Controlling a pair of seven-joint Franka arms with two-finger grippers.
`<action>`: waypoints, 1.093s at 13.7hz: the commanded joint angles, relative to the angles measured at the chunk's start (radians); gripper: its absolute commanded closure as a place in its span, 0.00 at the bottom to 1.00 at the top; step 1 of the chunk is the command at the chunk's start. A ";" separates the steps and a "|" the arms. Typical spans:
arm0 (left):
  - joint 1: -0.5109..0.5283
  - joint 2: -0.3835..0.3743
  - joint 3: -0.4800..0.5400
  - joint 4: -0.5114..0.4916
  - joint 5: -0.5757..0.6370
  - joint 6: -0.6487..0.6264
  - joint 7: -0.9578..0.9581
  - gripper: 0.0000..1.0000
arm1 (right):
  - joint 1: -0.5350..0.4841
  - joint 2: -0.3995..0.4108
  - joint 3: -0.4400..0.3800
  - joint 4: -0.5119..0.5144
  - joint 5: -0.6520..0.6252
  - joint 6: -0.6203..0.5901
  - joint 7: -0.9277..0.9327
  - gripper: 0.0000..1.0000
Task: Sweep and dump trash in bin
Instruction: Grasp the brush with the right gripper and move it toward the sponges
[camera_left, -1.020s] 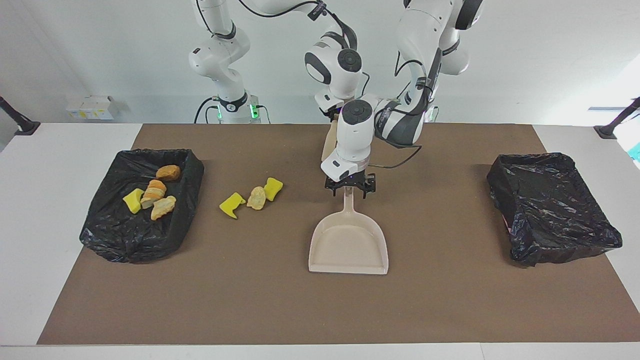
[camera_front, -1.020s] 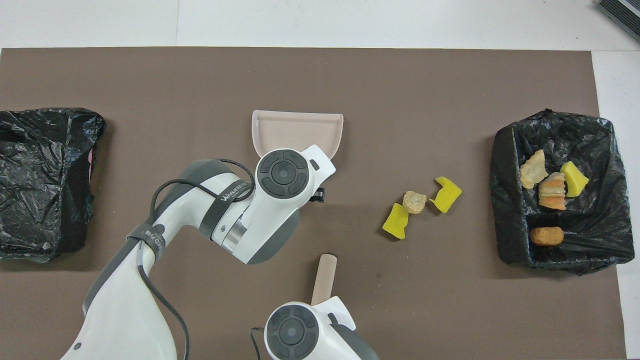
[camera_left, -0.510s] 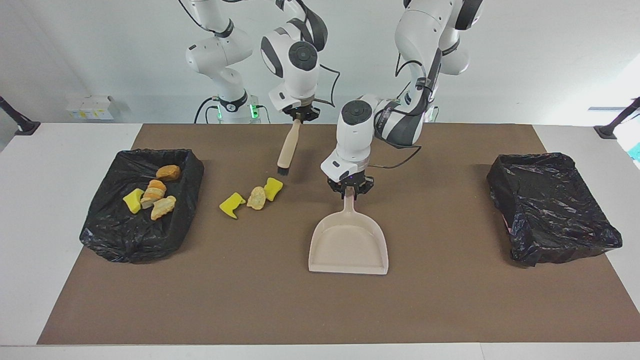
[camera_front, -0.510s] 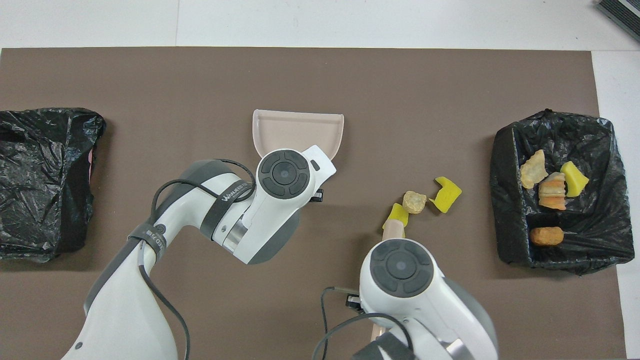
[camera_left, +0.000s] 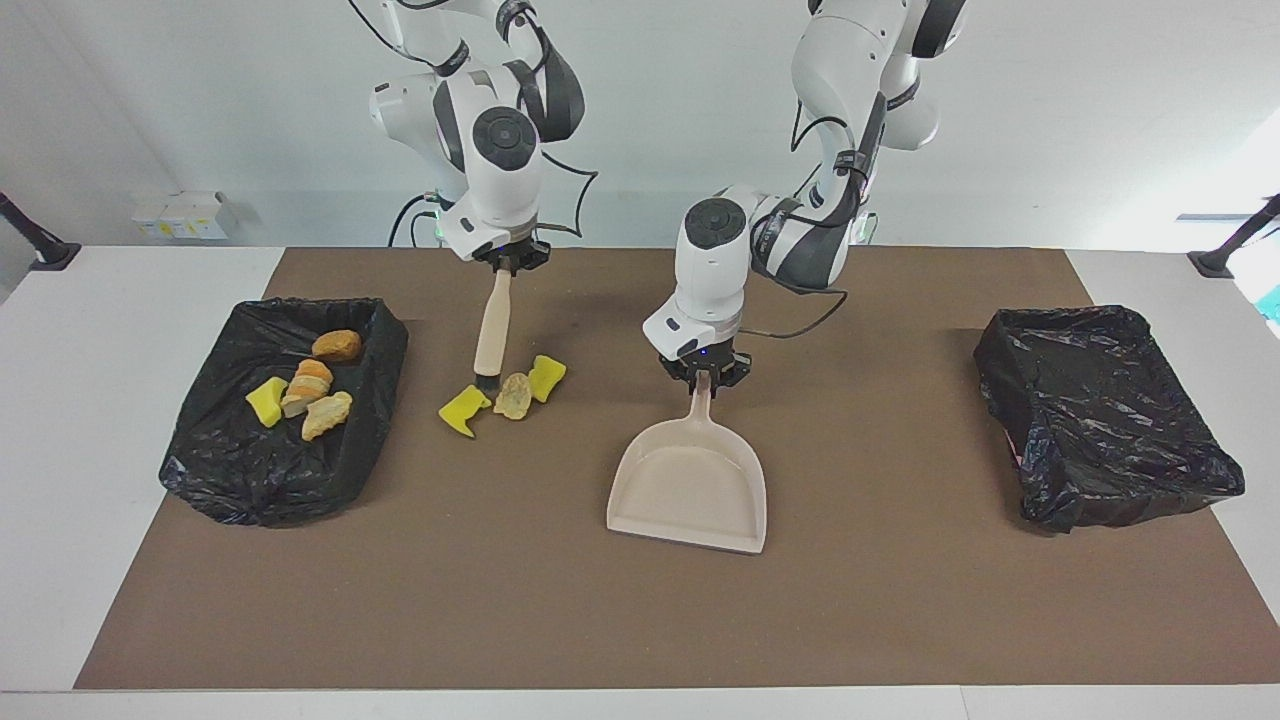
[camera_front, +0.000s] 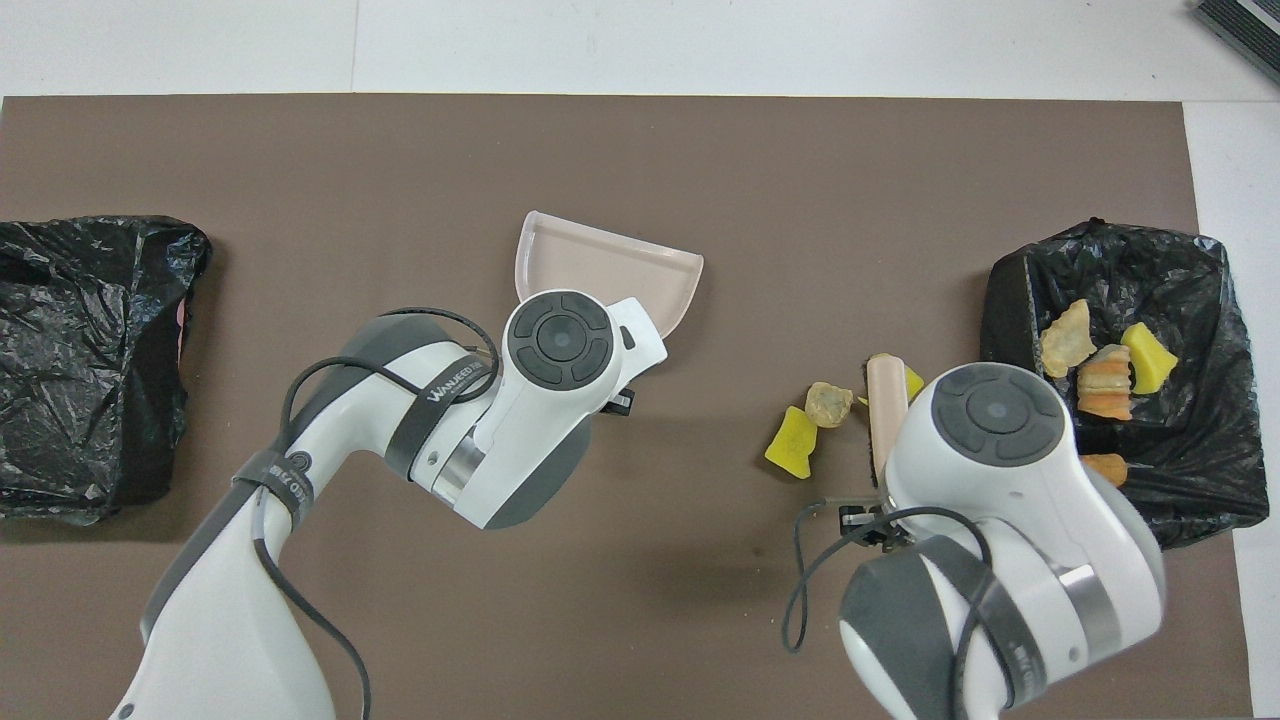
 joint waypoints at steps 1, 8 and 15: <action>0.003 -0.067 0.010 -0.013 0.020 -0.121 0.233 0.97 | -0.120 0.014 0.015 -0.011 -0.019 0.067 -0.163 1.00; 0.019 -0.092 0.009 -0.019 0.087 -0.203 0.583 1.00 | -0.282 0.014 0.017 -0.142 -0.019 0.255 -0.378 1.00; 0.004 -0.153 0.007 -0.124 0.170 -0.178 0.832 1.00 | -0.271 0.049 0.020 -0.223 -0.017 0.365 -0.386 1.00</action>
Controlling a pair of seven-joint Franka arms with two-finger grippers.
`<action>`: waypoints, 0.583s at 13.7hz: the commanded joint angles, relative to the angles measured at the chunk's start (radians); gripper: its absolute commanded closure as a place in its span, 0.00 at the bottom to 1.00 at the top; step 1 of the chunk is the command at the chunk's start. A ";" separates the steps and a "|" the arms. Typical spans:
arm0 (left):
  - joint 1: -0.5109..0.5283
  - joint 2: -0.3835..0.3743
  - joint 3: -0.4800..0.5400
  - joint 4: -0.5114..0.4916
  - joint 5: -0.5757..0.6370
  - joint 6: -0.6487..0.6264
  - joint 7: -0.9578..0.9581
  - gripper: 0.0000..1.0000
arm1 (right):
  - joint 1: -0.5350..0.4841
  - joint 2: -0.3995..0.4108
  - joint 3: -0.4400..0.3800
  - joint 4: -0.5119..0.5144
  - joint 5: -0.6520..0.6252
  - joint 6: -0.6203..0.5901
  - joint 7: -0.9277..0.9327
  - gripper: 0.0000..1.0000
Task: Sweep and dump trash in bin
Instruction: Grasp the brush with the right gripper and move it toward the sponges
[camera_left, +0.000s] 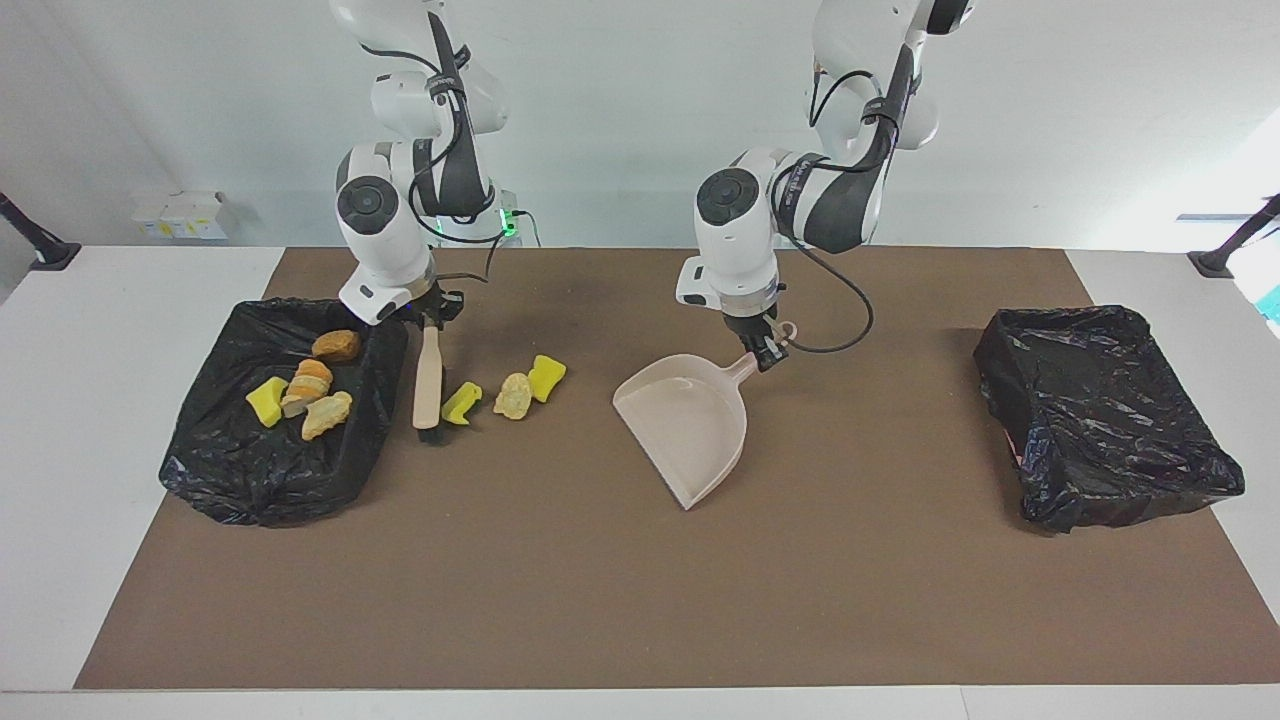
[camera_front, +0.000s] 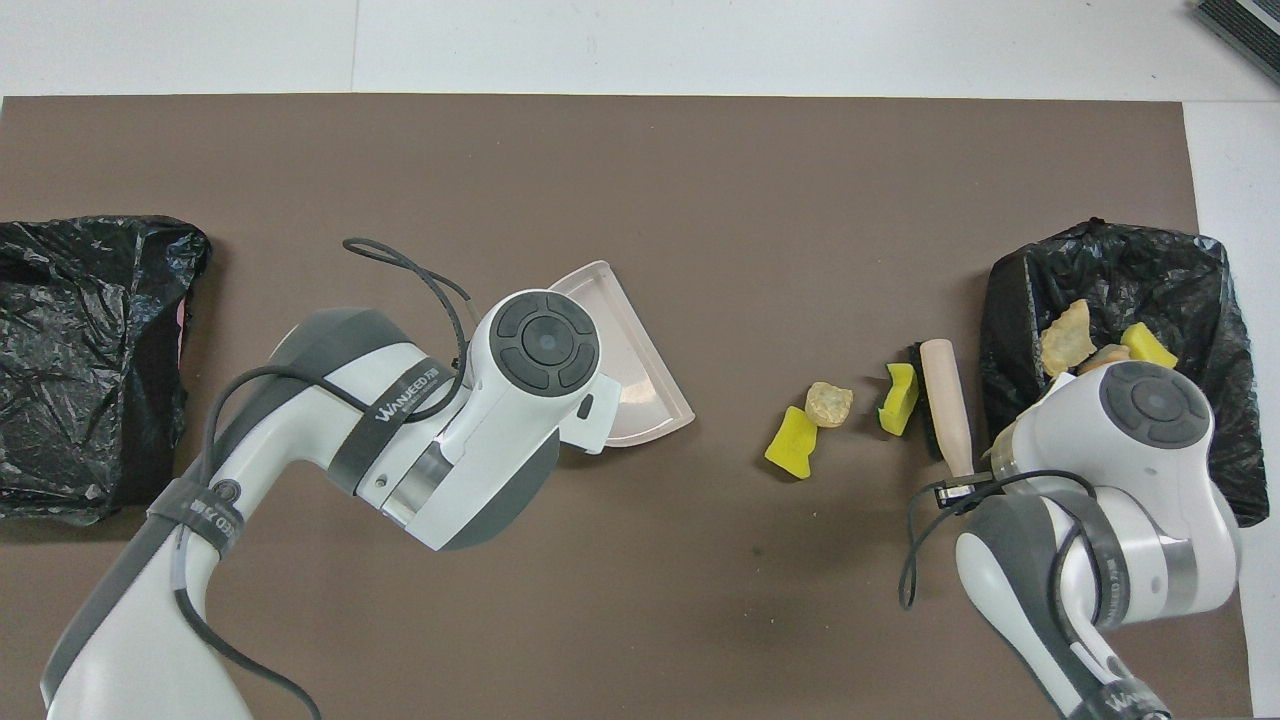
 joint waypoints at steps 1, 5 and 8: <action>-0.011 -0.076 -0.001 -0.114 0.024 0.033 0.071 1.00 | 0.005 0.014 0.012 -0.013 -0.008 0.030 -0.005 1.00; -0.063 -0.160 -0.003 -0.256 0.020 0.082 0.075 1.00 | 0.074 0.019 0.013 -0.012 0.017 0.030 0.094 1.00; -0.086 -0.179 -0.006 -0.282 0.020 0.091 0.075 1.00 | 0.126 0.027 0.013 -0.010 0.084 0.033 0.173 1.00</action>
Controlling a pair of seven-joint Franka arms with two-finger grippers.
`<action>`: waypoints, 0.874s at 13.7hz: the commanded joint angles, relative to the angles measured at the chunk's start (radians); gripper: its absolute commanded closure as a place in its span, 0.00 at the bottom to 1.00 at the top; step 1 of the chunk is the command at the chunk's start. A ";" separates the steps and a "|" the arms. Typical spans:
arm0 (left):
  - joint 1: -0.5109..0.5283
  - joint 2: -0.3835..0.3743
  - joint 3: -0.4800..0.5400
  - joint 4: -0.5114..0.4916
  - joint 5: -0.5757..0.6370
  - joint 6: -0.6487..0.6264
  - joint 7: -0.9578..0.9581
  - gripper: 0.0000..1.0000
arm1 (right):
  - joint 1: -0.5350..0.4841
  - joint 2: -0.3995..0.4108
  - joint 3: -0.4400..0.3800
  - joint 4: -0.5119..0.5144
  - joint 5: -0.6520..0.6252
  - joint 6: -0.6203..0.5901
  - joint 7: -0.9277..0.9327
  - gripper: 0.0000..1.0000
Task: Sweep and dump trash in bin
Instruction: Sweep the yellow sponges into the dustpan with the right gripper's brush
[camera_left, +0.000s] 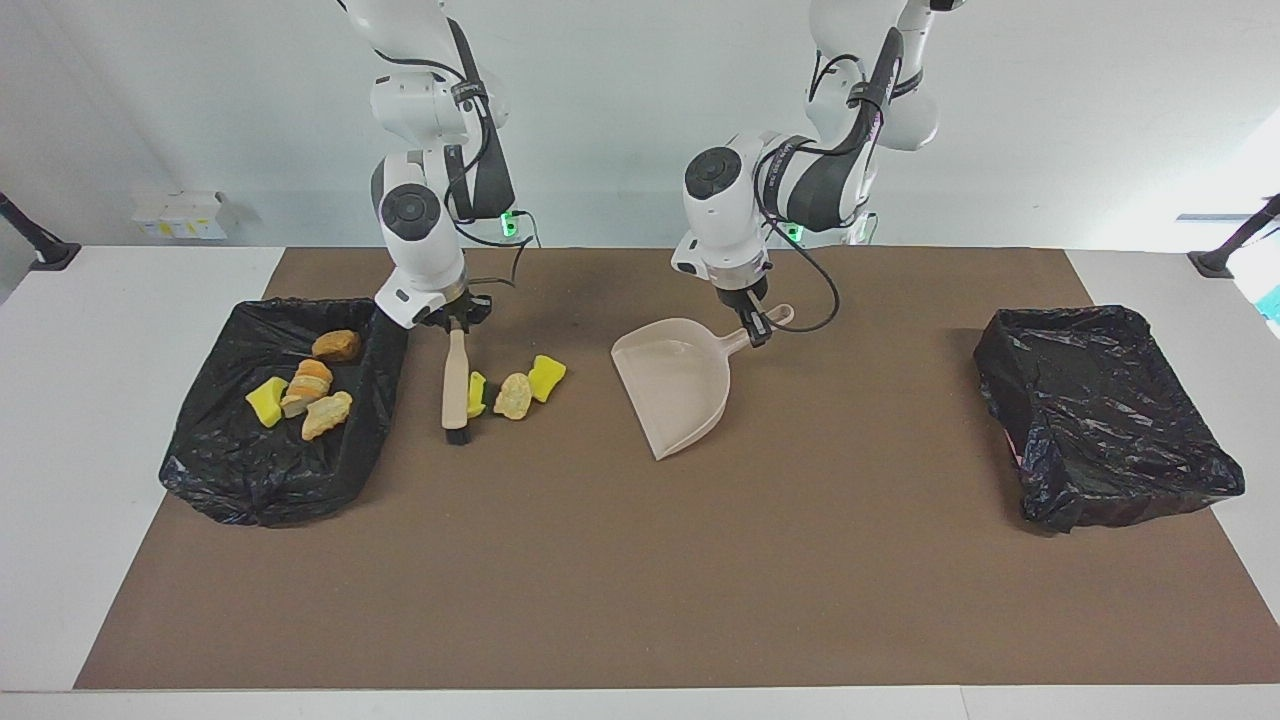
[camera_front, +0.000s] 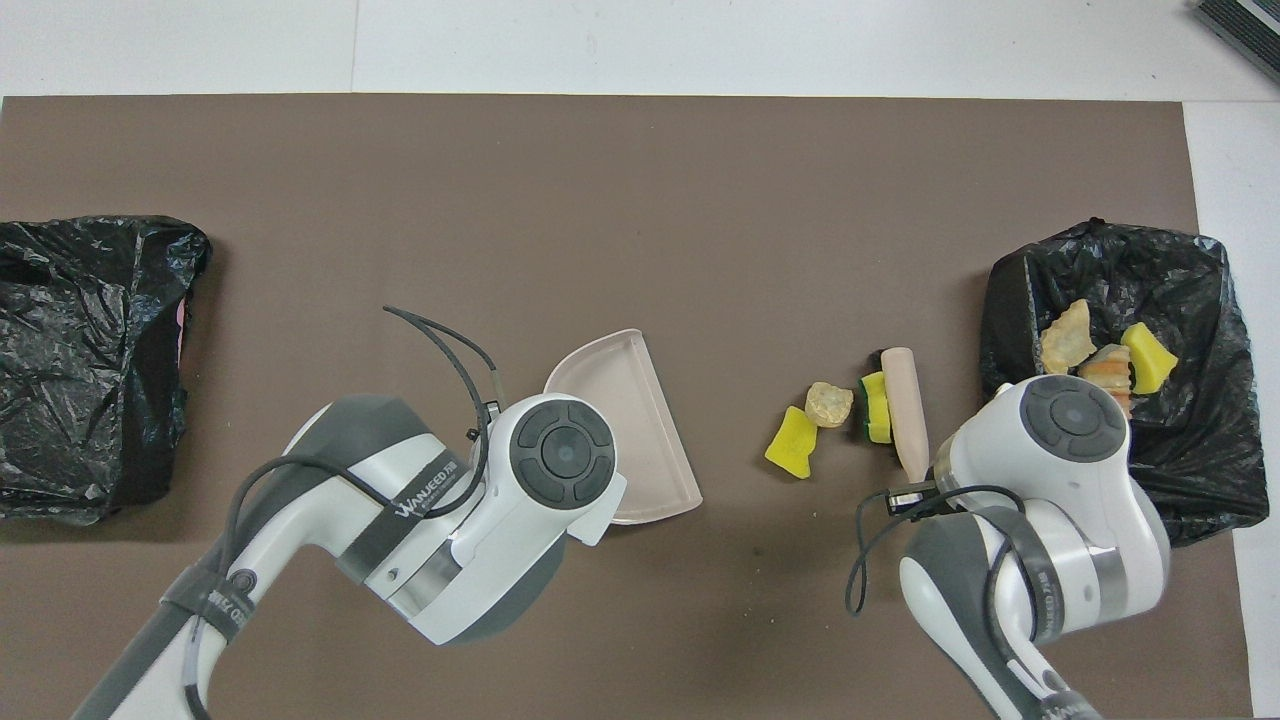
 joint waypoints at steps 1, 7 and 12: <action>-0.046 -0.052 0.009 -0.085 0.015 0.051 0.019 1.00 | 0.044 0.018 0.004 0.004 0.079 0.016 0.073 1.00; -0.046 -0.049 0.010 -0.101 0.015 0.103 0.019 1.00 | 0.199 0.139 0.006 0.122 0.174 0.028 0.107 1.00; -0.042 -0.050 0.012 -0.107 0.013 0.108 0.017 1.00 | 0.368 0.237 0.006 0.229 0.315 0.080 0.152 1.00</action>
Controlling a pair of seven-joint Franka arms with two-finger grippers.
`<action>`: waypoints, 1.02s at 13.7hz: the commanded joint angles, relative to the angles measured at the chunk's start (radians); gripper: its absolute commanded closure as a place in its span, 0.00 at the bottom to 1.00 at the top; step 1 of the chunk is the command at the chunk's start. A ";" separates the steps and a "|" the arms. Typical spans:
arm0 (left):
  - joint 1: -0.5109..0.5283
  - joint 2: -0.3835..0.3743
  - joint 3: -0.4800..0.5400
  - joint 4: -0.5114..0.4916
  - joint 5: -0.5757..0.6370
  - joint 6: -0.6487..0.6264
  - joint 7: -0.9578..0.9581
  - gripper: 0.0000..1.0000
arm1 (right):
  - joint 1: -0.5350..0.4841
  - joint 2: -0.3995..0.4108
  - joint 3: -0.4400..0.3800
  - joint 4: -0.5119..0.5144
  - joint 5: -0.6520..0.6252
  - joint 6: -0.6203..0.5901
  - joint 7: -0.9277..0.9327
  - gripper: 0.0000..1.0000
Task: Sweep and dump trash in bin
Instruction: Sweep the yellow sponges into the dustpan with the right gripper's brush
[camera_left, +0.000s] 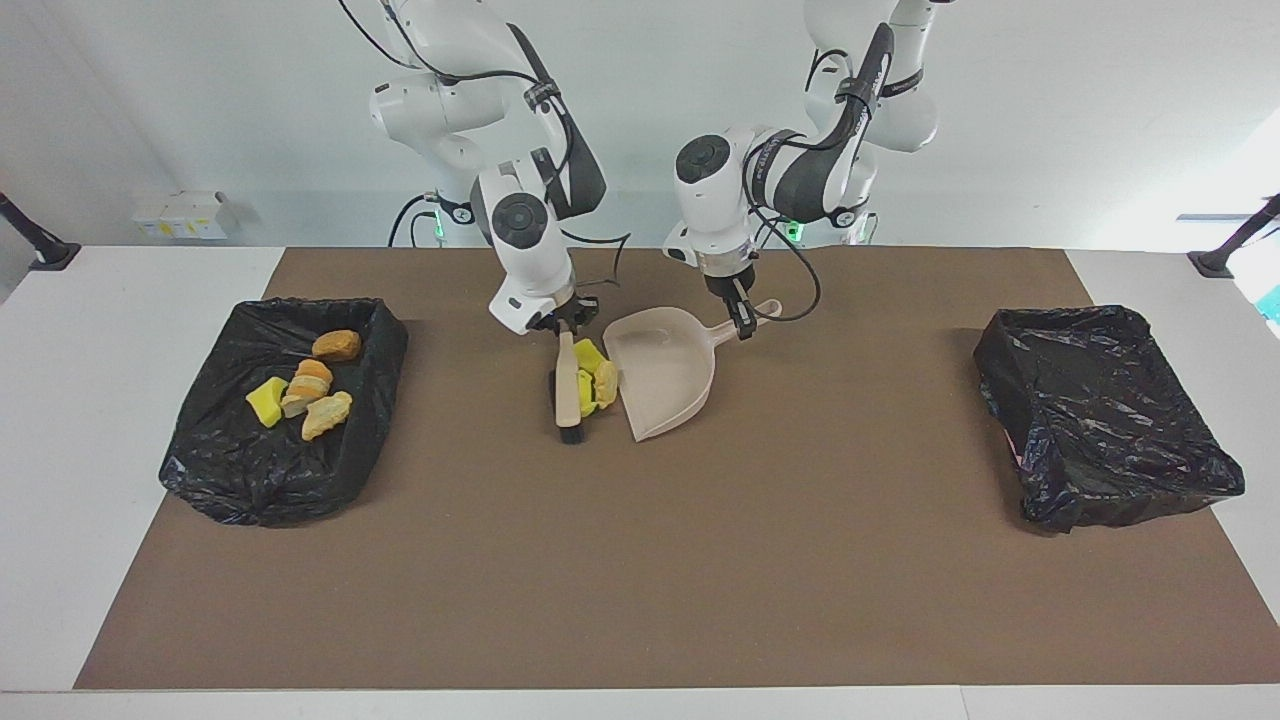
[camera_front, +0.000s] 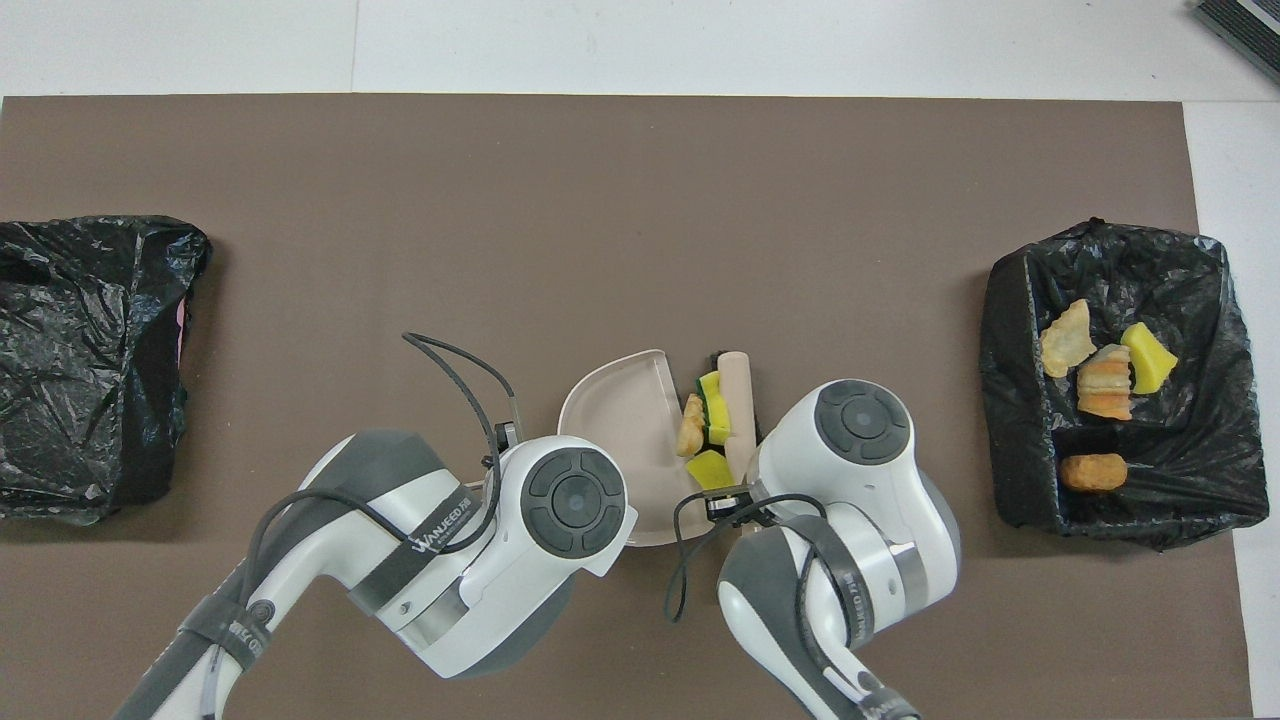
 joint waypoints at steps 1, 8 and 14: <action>0.001 -0.026 0.006 -0.046 0.013 0.041 0.017 1.00 | 0.066 0.057 0.001 0.073 0.093 0.005 0.004 1.00; 0.028 -0.021 0.006 -0.055 0.011 0.087 0.023 1.00 | 0.054 -0.006 -0.008 0.168 0.152 -0.203 -0.017 1.00; 0.030 -0.020 0.006 -0.055 0.011 0.090 0.023 1.00 | -0.007 -0.104 -0.011 0.217 0.046 -0.426 -0.016 1.00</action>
